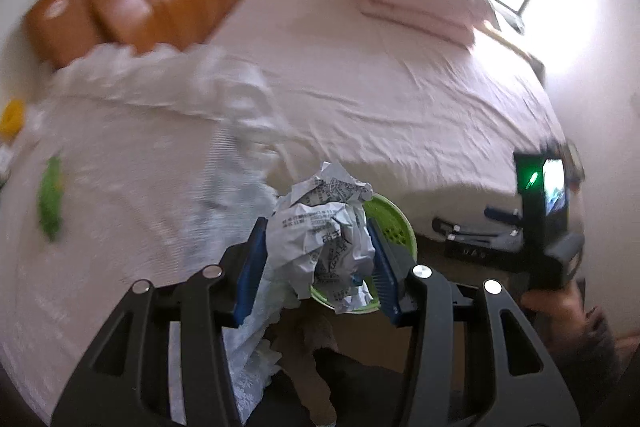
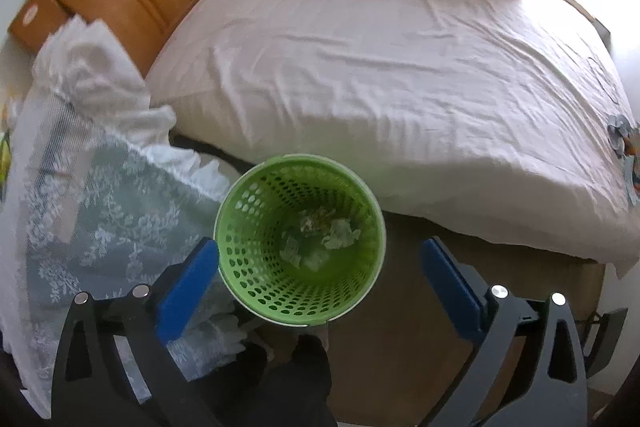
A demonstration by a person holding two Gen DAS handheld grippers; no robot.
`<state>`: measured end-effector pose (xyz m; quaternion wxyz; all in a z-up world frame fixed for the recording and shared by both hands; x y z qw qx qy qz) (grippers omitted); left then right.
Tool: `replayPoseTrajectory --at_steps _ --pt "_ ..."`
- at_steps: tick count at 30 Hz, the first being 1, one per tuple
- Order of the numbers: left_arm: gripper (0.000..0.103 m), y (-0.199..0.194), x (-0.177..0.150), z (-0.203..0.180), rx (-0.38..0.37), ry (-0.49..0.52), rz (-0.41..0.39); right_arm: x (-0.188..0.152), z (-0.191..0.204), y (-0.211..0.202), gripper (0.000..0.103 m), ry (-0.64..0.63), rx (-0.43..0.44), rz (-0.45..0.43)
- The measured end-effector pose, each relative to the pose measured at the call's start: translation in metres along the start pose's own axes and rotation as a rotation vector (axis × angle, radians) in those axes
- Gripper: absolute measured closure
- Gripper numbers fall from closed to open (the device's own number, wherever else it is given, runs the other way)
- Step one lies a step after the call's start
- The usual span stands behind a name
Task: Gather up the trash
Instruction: 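Release the mask bag from the right tool while the left tool drops the paper into the wastebasket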
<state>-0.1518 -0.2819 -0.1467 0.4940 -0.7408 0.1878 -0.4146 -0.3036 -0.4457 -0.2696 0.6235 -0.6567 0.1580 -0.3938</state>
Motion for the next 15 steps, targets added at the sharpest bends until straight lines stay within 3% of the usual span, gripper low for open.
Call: replayPoseTrajectory --at_steps 6,10,15 --pt "0.053 0.067 0.003 -0.047 -0.083 0.076 0.137 0.001 -0.028 -0.021 0.003 0.062 -0.007 -0.032" --pt "0.028 0.09 -0.002 -0.064 -0.079 0.116 0.175 0.001 -0.042 -0.026 0.003 0.093 -0.011 -0.035" --pt "0.018 0.09 -0.002 -0.065 -0.068 0.112 0.166 0.0 -0.05 -0.026 0.003 0.115 -0.006 -0.035"
Point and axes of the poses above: each gripper's, at about its wrist camera, not at the fingertips, and y roughly the way its jaws point, z to its left, x to its top, the point moved 1 cm from there along y, roughly the way its jaws point, and after that the axes turned 6 degrees about -y, right-handed, at the moved point
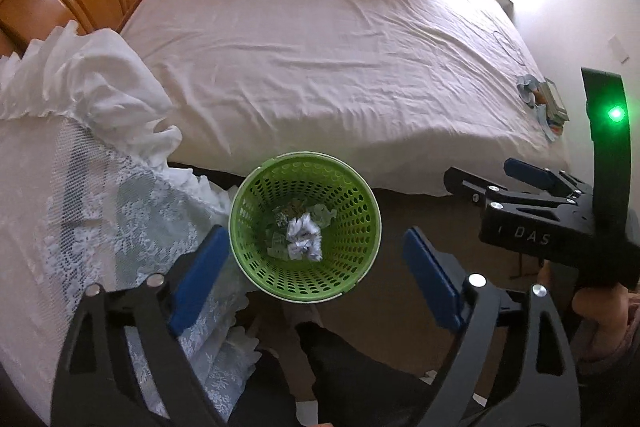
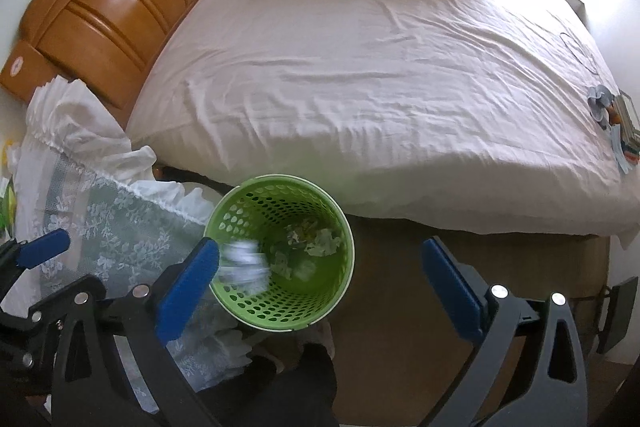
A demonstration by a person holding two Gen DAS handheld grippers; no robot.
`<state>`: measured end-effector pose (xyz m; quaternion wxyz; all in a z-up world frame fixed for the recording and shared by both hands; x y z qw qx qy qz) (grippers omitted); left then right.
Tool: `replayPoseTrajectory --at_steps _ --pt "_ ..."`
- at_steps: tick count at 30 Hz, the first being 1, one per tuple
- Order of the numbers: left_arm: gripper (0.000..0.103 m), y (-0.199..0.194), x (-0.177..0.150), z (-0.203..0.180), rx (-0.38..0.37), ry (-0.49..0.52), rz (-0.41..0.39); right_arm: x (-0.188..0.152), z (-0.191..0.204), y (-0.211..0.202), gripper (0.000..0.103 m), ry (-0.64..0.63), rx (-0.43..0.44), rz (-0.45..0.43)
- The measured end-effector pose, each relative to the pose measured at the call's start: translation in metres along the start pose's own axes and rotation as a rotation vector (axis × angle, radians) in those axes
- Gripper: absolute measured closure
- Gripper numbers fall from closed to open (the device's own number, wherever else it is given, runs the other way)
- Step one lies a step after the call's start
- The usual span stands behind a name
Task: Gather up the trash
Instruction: 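Release the mask bag from the right tool while the left tool drops the paper into the wastebasket, then move both tools back over the bed toward the remaining trash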
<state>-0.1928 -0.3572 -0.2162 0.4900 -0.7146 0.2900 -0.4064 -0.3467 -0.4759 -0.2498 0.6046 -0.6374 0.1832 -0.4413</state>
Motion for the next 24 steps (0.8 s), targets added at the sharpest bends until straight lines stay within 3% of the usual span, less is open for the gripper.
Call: replayPoseTrajectory --at_steps 6,10,18,24 --pt "0.017 -0.019 0.002 0.019 0.035 -0.063 -0.05 0.002 0.009 -0.004 0.003 -0.014 0.004 -0.013" --pt "0.014 -0.063 -0.003 0.048 0.096 -0.136 -0.155 0.01 0.036 -0.017 0.003 -0.067 0.013 -0.049" --pt "0.008 -0.171 -0.042 0.132 0.242 -0.363 -0.38 0.03 0.143 -0.076 0.003 -0.295 0.163 -0.186" --pt "0.008 -0.233 -0.105 0.196 0.394 -0.562 -0.486 0.034 0.233 -0.1 0.002 -0.449 0.305 -0.23"
Point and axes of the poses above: each gripper's, at about its wrist camera, not at the fingertips, and y roughly the way its jaws point, z to its left, x to its top, the point moved 1 cm from there along y, roughly the way its jaws point, and after that the axes turned 6 degrees about -y, right-handed, at the moved point
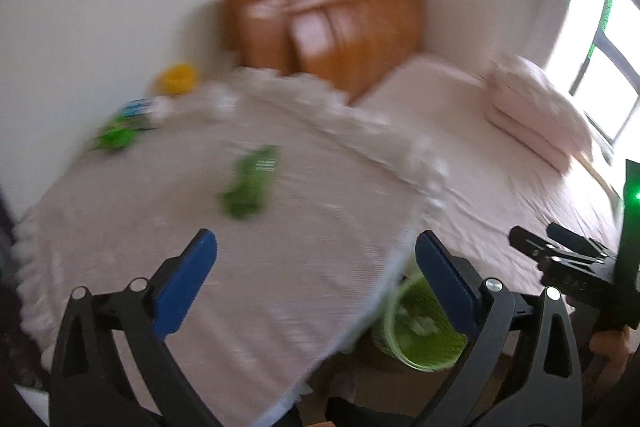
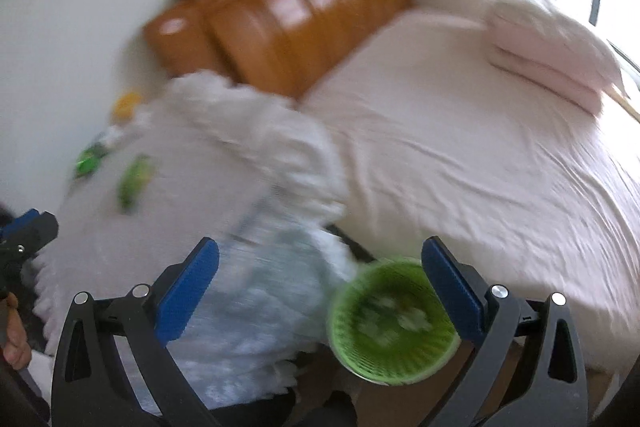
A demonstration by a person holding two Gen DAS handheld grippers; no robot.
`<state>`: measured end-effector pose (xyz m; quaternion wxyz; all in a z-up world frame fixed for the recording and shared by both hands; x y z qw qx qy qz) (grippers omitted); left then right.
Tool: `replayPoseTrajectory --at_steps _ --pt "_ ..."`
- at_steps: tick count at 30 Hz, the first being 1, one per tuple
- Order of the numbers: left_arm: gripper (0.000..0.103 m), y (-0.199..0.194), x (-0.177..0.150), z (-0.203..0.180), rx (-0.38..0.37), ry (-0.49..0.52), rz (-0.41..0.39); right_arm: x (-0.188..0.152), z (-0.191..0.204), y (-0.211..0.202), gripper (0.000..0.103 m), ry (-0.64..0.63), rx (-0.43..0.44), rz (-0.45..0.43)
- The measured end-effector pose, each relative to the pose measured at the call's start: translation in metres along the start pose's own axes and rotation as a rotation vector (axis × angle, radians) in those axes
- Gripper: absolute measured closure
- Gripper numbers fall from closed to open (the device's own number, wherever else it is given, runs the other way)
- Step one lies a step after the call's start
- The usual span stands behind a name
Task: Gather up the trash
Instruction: 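Move both tools back over the bed toward the remaining trash, then grasp the green snack pouch with the right tool while the left tool grasps the clear plastic bag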
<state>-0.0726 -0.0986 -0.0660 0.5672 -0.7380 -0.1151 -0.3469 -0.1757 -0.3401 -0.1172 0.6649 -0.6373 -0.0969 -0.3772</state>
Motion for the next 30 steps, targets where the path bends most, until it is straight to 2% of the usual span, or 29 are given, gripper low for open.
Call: replayPoseTrajectory --at_steps 4,9,18,22,29,30 --pt "0.008 -0.008 -0.001 0.051 0.062 -0.09 -0.007 0.017 0.048 0.015 0.002 -0.063 0.075 0.008" --pt "0.008 -0.007 -0.01 0.093 0.113 -0.169 0.006 0.027 0.105 0.034 0.002 -0.134 0.15 0.039" --pt "0.008 0.004 -0.015 0.15 0.162 -0.291 0.032 0.035 0.174 0.07 0.002 -0.187 0.194 0.093" --pt "0.008 0.018 -0.011 0.168 0.172 -0.322 0.044 0.045 0.186 0.098 0.002 -0.176 0.188 0.111" --pt "0.008 0.043 0.004 0.191 0.187 -0.318 0.065 0.072 0.208 0.183 0.003 -0.106 0.112 0.179" --pt "0.008 0.048 0.008 0.194 0.185 -0.31 0.067 0.076 0.212 0.195 0.005 -0.09 0.099 0.192"
Point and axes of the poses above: each gripper's, at about its wrist camera, not at the fingertips, and y roughly the way its jaws point, z to its left, x to its top, the point moved 1 cm from there along y, roughly the way its jaws point, and after that the axes turned 6 degrees about -y, right-handed, at the moved point
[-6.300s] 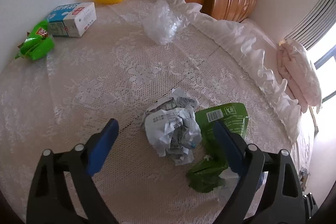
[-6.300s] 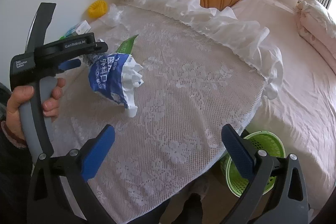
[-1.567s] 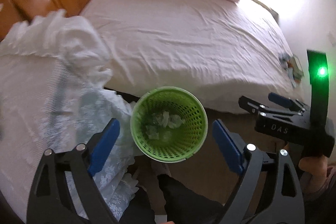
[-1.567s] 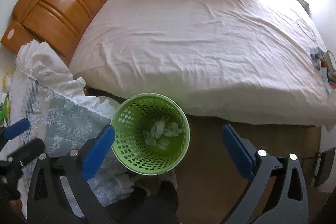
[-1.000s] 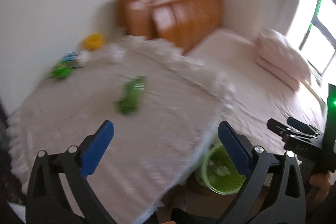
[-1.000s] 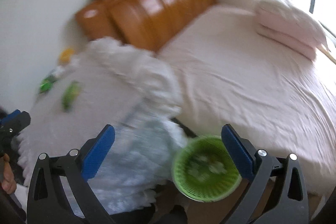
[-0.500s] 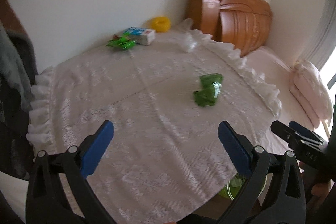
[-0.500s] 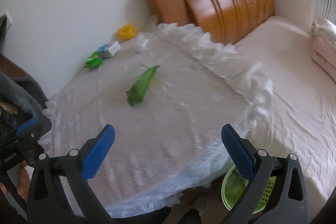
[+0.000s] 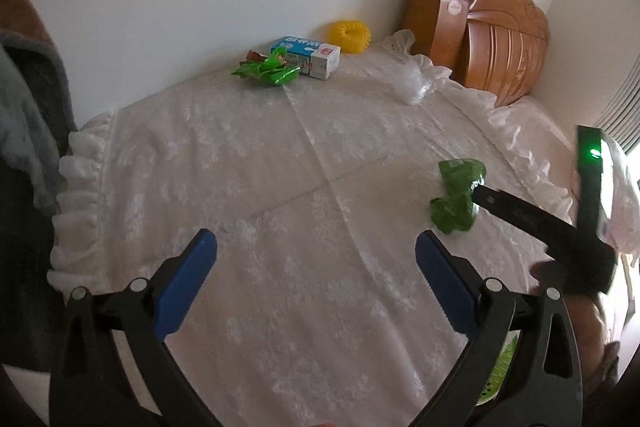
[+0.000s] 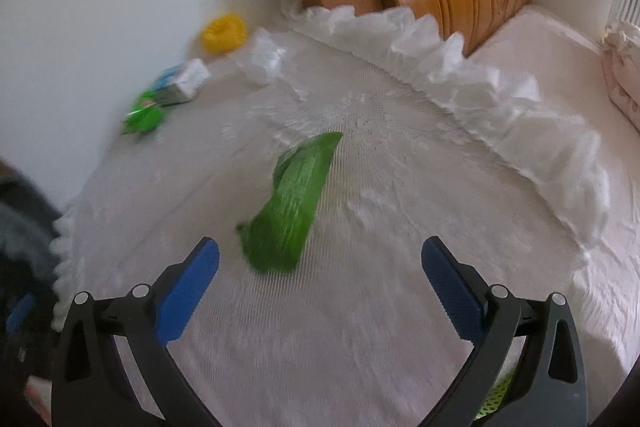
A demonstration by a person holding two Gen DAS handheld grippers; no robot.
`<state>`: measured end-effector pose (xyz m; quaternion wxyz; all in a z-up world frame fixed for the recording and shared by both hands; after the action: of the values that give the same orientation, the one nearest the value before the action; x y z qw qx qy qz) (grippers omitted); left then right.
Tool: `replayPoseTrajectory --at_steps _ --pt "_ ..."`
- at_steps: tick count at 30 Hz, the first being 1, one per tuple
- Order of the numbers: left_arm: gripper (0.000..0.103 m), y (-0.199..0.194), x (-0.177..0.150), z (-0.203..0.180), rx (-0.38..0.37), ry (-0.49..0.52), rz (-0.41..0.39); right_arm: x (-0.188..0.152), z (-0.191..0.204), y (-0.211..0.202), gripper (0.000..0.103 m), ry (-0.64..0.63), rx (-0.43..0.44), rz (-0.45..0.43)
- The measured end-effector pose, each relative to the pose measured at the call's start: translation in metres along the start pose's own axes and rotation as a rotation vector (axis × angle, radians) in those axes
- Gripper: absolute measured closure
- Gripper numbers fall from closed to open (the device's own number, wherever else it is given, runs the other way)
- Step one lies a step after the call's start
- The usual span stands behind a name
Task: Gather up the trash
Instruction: 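Grasp the green snack pouch with the right tool while the left tool grasps the clear plastic bag, then carry both held items over to the green wastebasket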
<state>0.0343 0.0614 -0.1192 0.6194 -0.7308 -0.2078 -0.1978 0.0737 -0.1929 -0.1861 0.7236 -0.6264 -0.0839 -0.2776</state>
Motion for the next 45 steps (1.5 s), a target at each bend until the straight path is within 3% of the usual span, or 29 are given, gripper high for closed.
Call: replayPoseTrajectory --at_steps 5,6,8,9,17,24,29,35,41,43,45 --pt "0.008 0.018 0.027 -0.005 -0.001 0.056 -0.007 0.014 0.013 0.028 0.024 -0.009 -0.019 0.043" --pt "0.008 0.021 0.032 -0.007 -0.005 0.064 -0.009 0.015 0.018 0.032 0.033 -0.026 -0.012 0.052" --pt "0.008 0.029 0.044 -0.011 -0.017 0.076 -0.014 0.014 0.021 0.036 0.064 -0.046 -0.019 0.056" --pt "0.008 0.031 0.048 -0.013 -0.021 0.08 -0.014 0.014 0.021 0.035 0.068 -0.052 -0.018 0.05" --pt "0.008 0.069 0.087 -0.049 -0.091 0.171 -0.01 0.01 0.005 0.017 0.069 -0.038 0.024 0.029" --pt "0.008 0.136 0.116 -0.105 -0.148 0.272 0.039 -0.002 -0.021 -0.014 0.069 0.001 -0.005 0.028" --pt "0.008 0.189 0.134 -0.142 -0.149 0.312 0.076 -0.012 -0.041 -0.029 0.069 0.037 -0.023 0.03" --pt "0.008 0.248 0.153 -0.175 -0.093 0.348 0.104 -0.022 -0.061 -0.029 0.069 0.073 -0.018 0.044" --pt "0.031 0.267 0.163 -0.18 -0.111 0.317 0.145 -0.022 -0.069 -0.029 0.069 0.084 0.007 0.035" --pt "0.054 0.271 0.163 -0.181 -0.122 0.311 0.159 -0.022 -0.069 -0.027 0.069 0.085 0.01 0.03" --pt "0.063 0.27 0.161 -0.18 -0.139 0.303 0.164 -0.021 -0.069 -0.026 0.069 0.085 0.014 0.03"
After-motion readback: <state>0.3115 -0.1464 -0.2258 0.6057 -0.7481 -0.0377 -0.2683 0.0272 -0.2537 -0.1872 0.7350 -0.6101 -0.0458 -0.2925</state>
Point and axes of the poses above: each gripper's, at about its wrist camera, not at the fingertips, and y roughly the way its jaws point, z to its left, x to its top, the point moved 1 cm from there along y, roughly the way its jaws point, and after that the axes turned 6 degrees about -y, right-handed, at the moved point
